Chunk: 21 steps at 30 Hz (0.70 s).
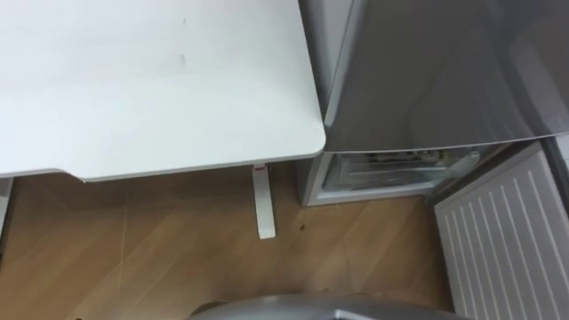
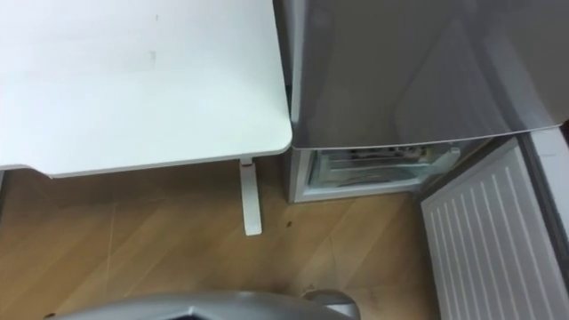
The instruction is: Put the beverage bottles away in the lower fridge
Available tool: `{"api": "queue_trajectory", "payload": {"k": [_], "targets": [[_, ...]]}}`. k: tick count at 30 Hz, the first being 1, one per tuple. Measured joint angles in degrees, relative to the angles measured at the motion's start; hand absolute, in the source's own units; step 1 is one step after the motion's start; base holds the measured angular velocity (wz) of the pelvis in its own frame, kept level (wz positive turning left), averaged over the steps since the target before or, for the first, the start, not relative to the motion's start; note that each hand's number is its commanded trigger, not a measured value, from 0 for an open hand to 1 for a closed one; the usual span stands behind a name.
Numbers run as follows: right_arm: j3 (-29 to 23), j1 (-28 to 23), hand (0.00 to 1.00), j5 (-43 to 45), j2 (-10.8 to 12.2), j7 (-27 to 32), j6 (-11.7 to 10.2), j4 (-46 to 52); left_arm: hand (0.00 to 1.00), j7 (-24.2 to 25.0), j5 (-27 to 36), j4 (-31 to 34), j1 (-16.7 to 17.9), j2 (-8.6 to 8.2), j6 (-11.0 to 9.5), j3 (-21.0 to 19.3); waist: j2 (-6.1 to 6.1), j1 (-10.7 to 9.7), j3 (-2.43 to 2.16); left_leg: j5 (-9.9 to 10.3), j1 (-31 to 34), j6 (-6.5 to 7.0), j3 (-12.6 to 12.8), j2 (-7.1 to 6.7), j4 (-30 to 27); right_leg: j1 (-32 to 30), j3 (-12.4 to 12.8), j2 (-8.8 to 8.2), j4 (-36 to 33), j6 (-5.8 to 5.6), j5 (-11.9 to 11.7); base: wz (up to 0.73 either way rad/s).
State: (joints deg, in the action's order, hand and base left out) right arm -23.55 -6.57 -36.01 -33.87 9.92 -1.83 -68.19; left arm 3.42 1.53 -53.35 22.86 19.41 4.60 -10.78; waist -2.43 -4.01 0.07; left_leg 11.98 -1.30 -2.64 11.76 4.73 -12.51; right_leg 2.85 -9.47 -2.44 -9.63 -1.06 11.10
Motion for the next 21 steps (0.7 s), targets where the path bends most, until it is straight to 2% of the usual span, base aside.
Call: {"api": "queue_trajectory", "payload": {"k": [5, 8, 10, 11, 12, 15, 18, 21], "targets": [[3.43, -2.30, 0.00, 0.75, 1.63, -2.84, -0.70, 2.38, 0.00, 2.01, 0.01, -0.73, -0.16, -0.83, 0.21, 1.31, -0.69, 0.94, 0.03, 0.20, -0.21, -0.30, 1.34, 0.55, -0.02, 0.01, 1.30, 0.54, 0.29, 0.26, -0.88, -0.18], [3.63, -4.22, 0.00, 0.54, 2.04, -4.35, -1.23, 4.97, 0.00, 2.33, 0.02, -0.69, -0.40, -1.00, 0.38, 2.49, -0.56, 1.08, -0.03, 0.22, -0.15, -0.33, 1.59, 0.77, -0.02, 0.03, 1.48, 0.76, 0.92, 0.37, -1.31, -0.09], [4.29, -5.97, 0.00, -0.04, 2.88, -4.37, -1.31, 7.97, 0.00, 2.35, 0.02, -0.68, -0.84, -1.04, 0.39, 3.24, -0.54, 1.41, -0.03, 0.22, 0.01, -0.34, 1.63, 0.89, 0.02, 0.05, 1.75, 0.93, 0.86, 0.51, -1.47, -0.10], [4.41, -7.23, 0.00, -0.22, 4.00, -4.38, -1.50, 10.15, 0.00, 2.41, -0.03, -0.68, -0.84, -1.28, 0.39, 3.72, -0.52, 1.65, -0.03, 0.21, -0.05, -0.35, 1.70, 0.94, 0.15, 0.02, 2.07, 1.07, 0.92, 0.56, -1.65, -0.20], [4.42, -8.81, 0.00, -0.19, 4.87, -4.38, -2.03, 12.23, 0.00, 2.40, -0.41, -0.68, -0.80, -1.63, 0.49, 4.18, -0.51, 2.29, -0.03, 0.19, -0.44, -0.38, 2.02, 1.03, 0.39, 0.03, 2.60, 1.21, 0.97, 0.63, -1.85, -0.22], [4.40, -11.04, 0.00, -0.19, 6.67, -4.68, -3.75, 15.82, 0.00, 2.82, -2.80, -0.71, -1.08, -2.93, 0.89, 4.23, -0.55, 2.45, -0.01, 0.20, -0.64, -0.38, 2.02, 1.08, 0.74, -0.04, 3.05, 1.35, 1.02, 0.66, -2.24, -0.14], [4.40, -11.52, 0.00, -0.19, 8.65, -5.21, -5.42, 17.32, 0.00, 3.27, -3.47, -1.29, -1.30, -3.75, 1.20, 4.26, -0.56, 2.46, 0.00, 0.22, -1.12, -0.39, 2.09, 1.14, 0.78, 0.03, 3.53, 1.46, 1.05, 0.75, -2.47, -0.15], [4.40, -11.49, 0.00, -3.29, 9.55, -5.53, -7.10, 17.33, 0.00, 3.20, -3.43, -2.09, -1.39, -4.37, 1.25, 4.29, -0.54, 2.55, 0.00, 0.22, -1.43, -0.38, 2.21, 1.19, 0.71, -0.14, 3.89, 1.50, 1.09, 0.76, -2.47, -0.08]]}}
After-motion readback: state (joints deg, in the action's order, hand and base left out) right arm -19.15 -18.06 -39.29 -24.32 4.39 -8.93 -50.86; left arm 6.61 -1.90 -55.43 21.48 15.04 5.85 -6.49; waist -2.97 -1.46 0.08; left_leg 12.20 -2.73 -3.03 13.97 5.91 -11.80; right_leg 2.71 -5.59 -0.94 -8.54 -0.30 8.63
